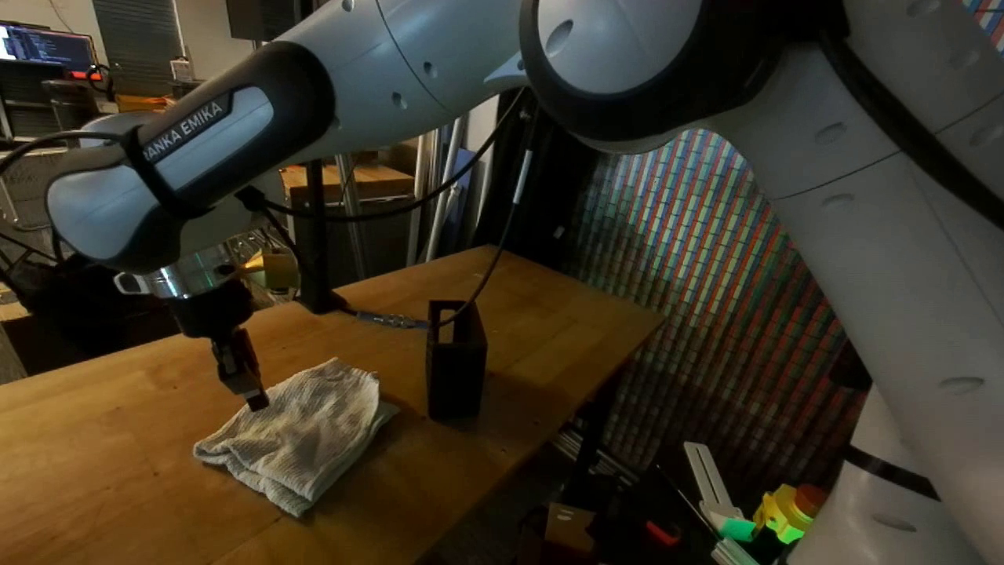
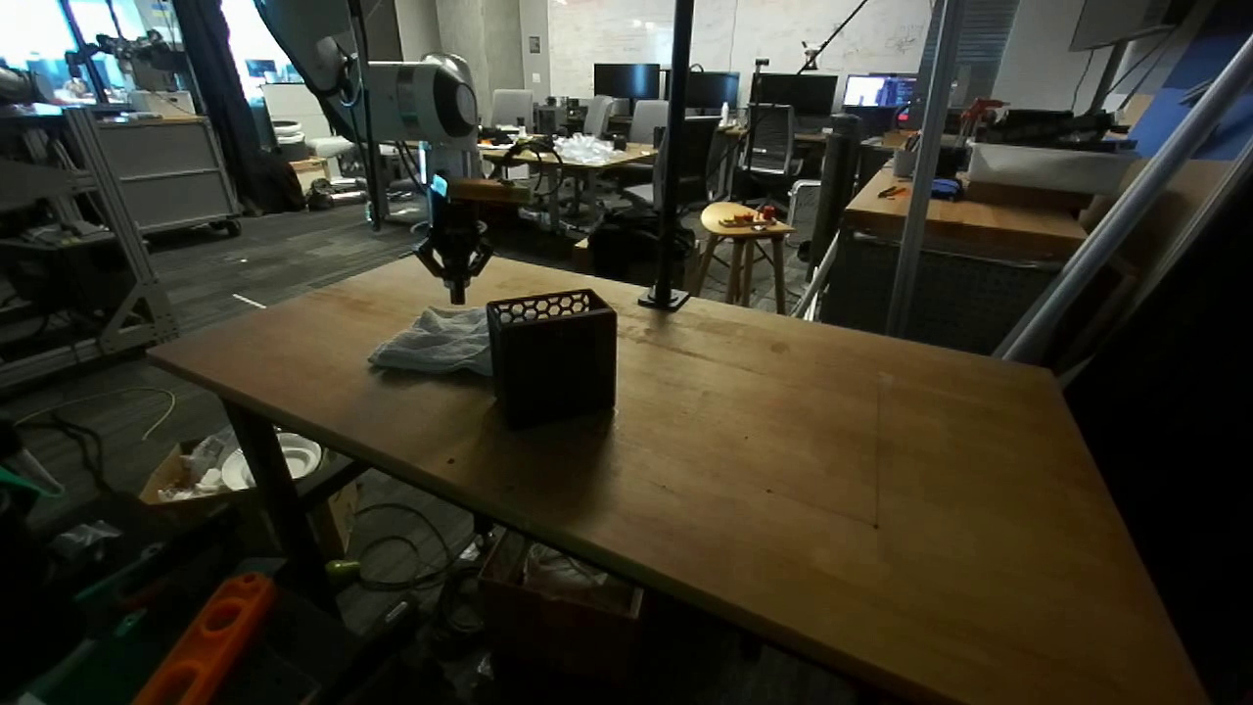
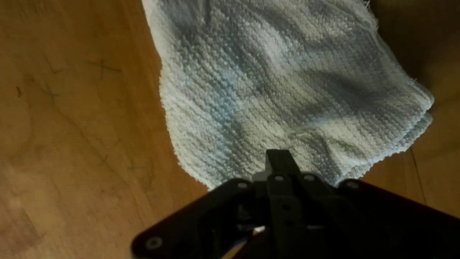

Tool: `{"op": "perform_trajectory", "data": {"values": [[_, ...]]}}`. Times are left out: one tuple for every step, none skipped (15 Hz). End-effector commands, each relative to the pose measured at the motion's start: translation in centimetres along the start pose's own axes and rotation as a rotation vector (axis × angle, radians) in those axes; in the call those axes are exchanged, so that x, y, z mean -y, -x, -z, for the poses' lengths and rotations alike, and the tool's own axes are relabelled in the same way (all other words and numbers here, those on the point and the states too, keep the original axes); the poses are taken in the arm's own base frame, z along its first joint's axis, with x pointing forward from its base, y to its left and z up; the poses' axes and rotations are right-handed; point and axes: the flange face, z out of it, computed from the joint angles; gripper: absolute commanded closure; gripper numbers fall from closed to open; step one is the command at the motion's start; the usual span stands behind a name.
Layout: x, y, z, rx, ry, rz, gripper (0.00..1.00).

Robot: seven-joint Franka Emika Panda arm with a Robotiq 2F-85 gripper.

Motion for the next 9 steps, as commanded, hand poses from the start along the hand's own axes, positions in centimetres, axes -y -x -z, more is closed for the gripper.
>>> {"op": "perform_trajectory", "data": {"values": [[1.6,2.0,-0.9,0.003,-0.016,-0.027,1.00],[1.9,2.3,-1.4,0.007,-0.023,-0.027,1.00],[2.2,2.6,-1.9,0.011,-0.029,-0.026,1.00],[2.5,2.7,-2.6,0.016,-0.036,-0.027,1.00],[2.8,3.0,-3.1,0.019,-0.043,-0.028,1.00],[3.1,3.1,-3.6,0.021,-0.048,-0.029,1.00],[3.3,3.2,-4.1,0.023,-0.054,-0.028,1.00],[3.6,3.2,-4.5,0.024,-0.059,-0.026,1.00],[3.8,3.1,-4.8,0.026,-0.065,-0.025,1.00]]}}
